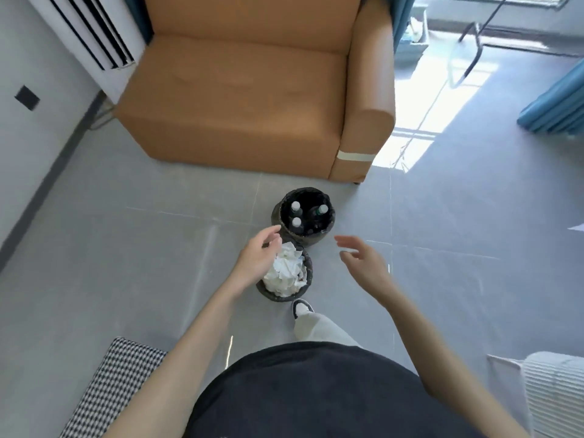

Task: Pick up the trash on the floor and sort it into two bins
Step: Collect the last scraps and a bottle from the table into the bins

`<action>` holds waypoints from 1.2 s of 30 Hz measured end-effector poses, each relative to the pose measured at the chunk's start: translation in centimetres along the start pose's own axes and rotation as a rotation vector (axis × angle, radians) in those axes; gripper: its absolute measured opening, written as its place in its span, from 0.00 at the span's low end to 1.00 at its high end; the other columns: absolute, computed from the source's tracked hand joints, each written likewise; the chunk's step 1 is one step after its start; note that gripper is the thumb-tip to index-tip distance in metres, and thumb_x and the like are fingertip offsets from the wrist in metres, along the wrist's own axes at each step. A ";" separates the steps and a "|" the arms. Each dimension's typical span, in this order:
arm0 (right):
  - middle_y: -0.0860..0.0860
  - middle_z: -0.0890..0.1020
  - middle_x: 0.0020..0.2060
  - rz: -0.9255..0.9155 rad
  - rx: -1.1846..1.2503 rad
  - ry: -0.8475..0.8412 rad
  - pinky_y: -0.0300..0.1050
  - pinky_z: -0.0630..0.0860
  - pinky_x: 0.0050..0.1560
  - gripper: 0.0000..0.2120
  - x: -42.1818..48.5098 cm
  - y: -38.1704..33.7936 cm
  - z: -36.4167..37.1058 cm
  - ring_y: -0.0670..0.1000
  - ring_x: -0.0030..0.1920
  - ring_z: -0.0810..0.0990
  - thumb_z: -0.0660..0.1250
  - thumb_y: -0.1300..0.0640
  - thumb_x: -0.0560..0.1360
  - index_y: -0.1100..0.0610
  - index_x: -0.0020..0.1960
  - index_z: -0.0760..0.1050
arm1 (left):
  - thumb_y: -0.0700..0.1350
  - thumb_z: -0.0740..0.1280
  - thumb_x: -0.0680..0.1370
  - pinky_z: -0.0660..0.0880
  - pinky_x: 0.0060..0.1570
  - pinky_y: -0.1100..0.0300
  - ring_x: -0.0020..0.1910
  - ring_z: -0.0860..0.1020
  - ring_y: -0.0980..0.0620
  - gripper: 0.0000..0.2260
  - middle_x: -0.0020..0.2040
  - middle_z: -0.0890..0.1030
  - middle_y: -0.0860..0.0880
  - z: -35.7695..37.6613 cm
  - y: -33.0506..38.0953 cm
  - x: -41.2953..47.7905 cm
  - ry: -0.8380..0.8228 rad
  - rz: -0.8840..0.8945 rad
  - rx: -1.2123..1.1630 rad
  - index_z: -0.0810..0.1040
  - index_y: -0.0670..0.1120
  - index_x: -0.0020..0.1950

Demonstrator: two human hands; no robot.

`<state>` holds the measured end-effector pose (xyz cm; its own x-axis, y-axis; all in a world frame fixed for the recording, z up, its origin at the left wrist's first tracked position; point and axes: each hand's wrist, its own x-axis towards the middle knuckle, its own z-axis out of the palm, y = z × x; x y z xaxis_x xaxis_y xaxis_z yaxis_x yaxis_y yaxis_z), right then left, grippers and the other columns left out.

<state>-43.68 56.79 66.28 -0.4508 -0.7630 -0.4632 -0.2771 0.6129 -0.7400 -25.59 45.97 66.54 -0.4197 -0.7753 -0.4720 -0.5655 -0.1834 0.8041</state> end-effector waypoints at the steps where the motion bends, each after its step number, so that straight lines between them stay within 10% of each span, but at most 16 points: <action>1: 0.46 0.78 0.59 0.007 0.018 0.034 0.38 0.69 0.50 0.18 -1.1 0.2 -0.1 0.46 0.54 0.77 0.58 0.61 0.77 0.50 0.64 0.73 | 0.45 0.59 0.81 0.68 0.62 0.60 0.61 0.73 0.54 0.16 0.65 0.75 0.49 0.1 0.1 -0.5 -0.031 0.030 0.012 0.70 0.49 0.69; 15: 0.46 0.79 0.59 0.179 0.249 0.550 0.39 0.72 0.52 0.17 -20.9 8.6 -3.8 0.47 0.53 0.79 0.60 0.60 0.77 0.50 0.64 0.74 | 0.45 0.59 0.81 0.69 0.52 0.63 0.58 0.76 0.51 0.16 0.64 0.75 0.47 11.0 4.4 -10.6 -0.560 0.334 0.227 0.71 0.50 0.68; 36: 0.47 0.78 0.59 0.573 0.427 1.059 0.38 0.69 0.47 0.16 -55.6 39.9 -17.9 0.48 0.46 0.76 0.61 0.62 0.77 0.52 0.63 0.74 | 0.44 0.60 0.80 0.71 0.47 0.62 0.54 0.76 0.52 0.16 0.61 0.75 0.47 51.7 6.8 -37.9 -1.036 0.514 0.428 0.70 0.49 0.69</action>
<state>-44.86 127.38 71.28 -0.9225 0.2439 -0.2992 0.3852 0.5336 -0.7529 -50.24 105.31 71.20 -0.9166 0.1820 -0.3560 -0.2732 0.3652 0.8900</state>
